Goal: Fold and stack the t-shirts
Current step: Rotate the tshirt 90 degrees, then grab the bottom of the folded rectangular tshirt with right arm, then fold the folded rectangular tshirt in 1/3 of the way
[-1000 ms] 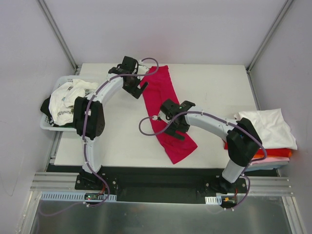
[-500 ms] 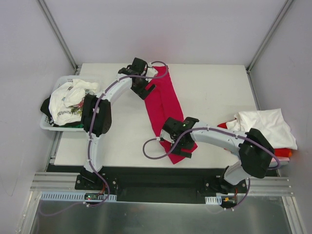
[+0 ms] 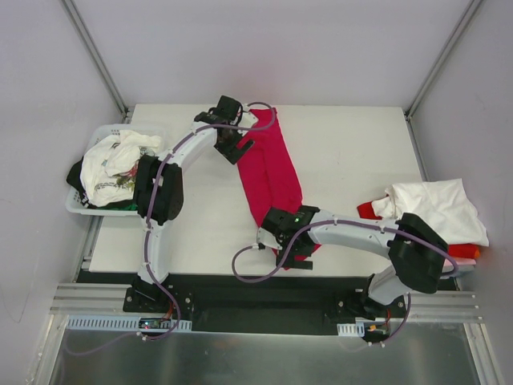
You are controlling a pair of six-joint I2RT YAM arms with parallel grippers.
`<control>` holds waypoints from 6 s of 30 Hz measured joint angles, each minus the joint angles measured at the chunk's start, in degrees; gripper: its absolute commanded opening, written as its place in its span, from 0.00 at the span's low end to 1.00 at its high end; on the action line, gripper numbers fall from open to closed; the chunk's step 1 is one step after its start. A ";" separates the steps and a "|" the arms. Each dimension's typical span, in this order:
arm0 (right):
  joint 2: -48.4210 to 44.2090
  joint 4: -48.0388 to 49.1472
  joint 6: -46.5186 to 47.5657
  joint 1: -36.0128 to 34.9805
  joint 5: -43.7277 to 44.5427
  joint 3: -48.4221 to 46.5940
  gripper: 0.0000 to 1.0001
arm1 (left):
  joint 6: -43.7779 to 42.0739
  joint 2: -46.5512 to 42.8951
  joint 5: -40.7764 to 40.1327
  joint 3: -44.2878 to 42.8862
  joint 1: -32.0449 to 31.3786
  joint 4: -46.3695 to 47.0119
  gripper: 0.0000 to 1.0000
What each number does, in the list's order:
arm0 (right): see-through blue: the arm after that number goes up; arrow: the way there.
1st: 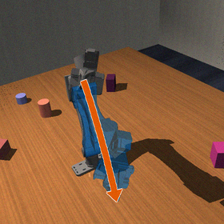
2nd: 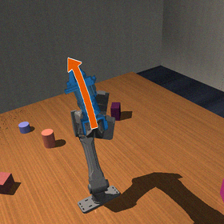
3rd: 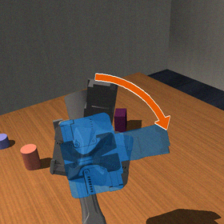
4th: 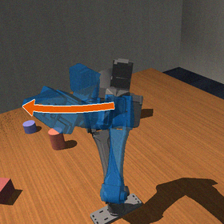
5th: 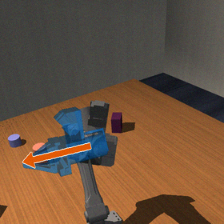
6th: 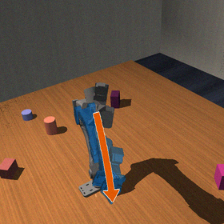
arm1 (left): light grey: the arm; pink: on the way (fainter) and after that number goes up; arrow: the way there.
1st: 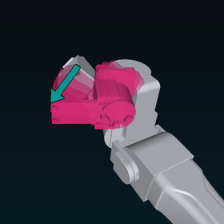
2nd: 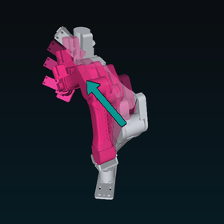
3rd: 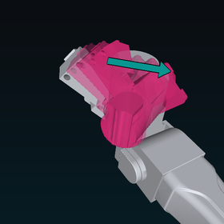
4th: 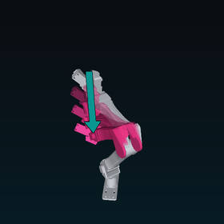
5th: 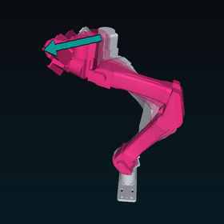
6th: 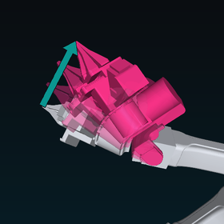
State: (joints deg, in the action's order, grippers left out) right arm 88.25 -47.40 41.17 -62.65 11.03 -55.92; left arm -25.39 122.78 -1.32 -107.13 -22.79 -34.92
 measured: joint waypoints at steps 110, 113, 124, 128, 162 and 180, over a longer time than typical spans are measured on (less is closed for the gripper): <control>18.91 -12.44 7.28 -0.94 -5.01 -39.19 0.01 | -2.67 -14.69 -5.44 14.73 3.06 2.05 0.98; 20.15 -13.75 7.26 0.94 -3.65 -42.25 0.01 | -2.78 -14.69 -5.46 15.10 3.41 2.73 0.98; 29.24 -17.88 8.02 7.21 -0.26 -51.36 0.01 | -3.32 -14.86 -6.23 16.26 4.20 3.15 0.98; 31.56 -19.02 8.76 9.77 0.55 -54.25 0.02 | -3.63 -15.34 -6.38 16.33 4.55 3.19 0.98; 42.71 -15.30 15.74 14.10 8.74 -65.57 0.43 | -3.91 -17.59 -6.67 18.05 4.90 4.04 0.98; 42.01 -8.07 15.34 14.62 10.54 -62.23 0.55 | -3.89 -17.92 -6.58 18.80 5.25 4.22 0.98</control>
State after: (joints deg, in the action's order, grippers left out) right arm 130.26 -55.46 56.51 -48.03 21.56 -118.15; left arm -29.28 104.86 -7.90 -88.33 -17.54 -30.70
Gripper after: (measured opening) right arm 0.552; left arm 0.977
